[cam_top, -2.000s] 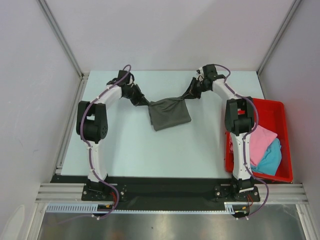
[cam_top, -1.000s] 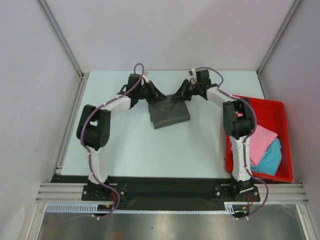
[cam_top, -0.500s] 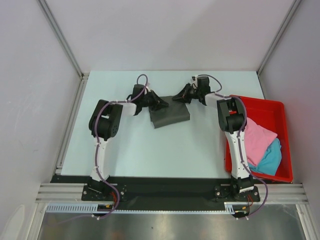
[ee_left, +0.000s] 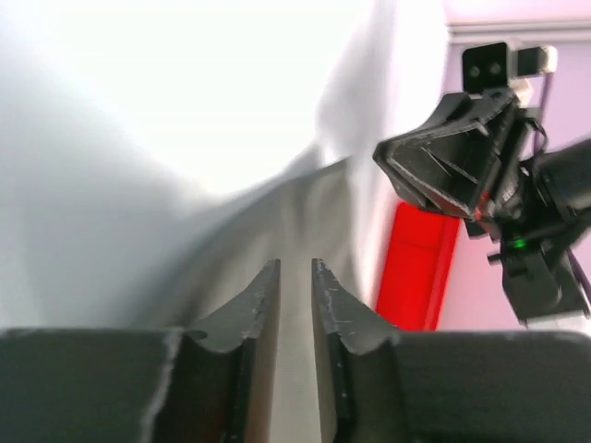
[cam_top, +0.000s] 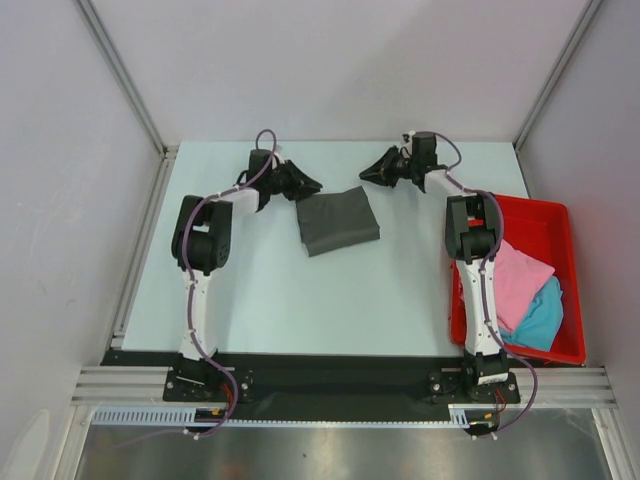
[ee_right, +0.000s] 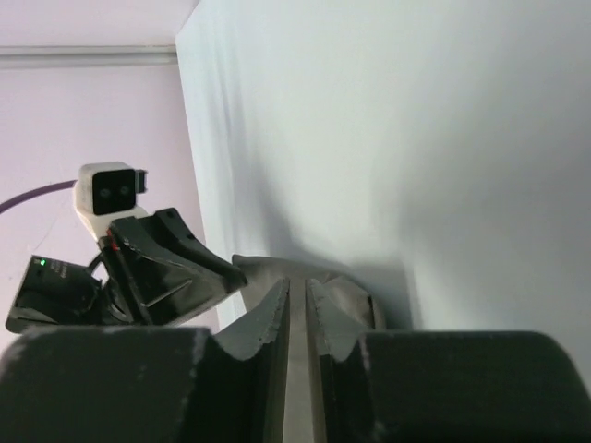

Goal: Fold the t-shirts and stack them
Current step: Fold the tshirt, then neatly place the folded tshirt to the corner

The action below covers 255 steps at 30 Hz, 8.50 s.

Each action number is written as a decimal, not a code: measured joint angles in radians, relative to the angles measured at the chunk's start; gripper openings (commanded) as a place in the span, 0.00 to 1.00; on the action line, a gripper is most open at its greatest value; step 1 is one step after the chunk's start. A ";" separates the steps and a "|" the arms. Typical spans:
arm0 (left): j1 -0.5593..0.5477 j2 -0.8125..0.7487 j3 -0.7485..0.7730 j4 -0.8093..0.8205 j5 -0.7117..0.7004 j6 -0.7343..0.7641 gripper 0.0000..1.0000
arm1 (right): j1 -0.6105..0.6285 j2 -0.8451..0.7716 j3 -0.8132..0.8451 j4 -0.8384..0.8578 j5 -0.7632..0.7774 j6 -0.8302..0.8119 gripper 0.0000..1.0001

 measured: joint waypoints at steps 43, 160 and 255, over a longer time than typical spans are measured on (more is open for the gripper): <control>-0.186 -0.293 -0.303 -0.021 0.093 0.088 0.16 | 0.090 -0.438 -0.558 -0.102 -0.156 -0.218 0.04; 0.097 -1.295 -0.785 -0.623 -0.023 0.349 0.47 | 0.013 0.050 0.343 -0.654 0.002 -0.805 0.78; 0.001 -0.885 -0.736 -0.859 -0.019 0.454 0.46 | -0.454 0.037 0.477 -0.536 0.299 -1.696 0.00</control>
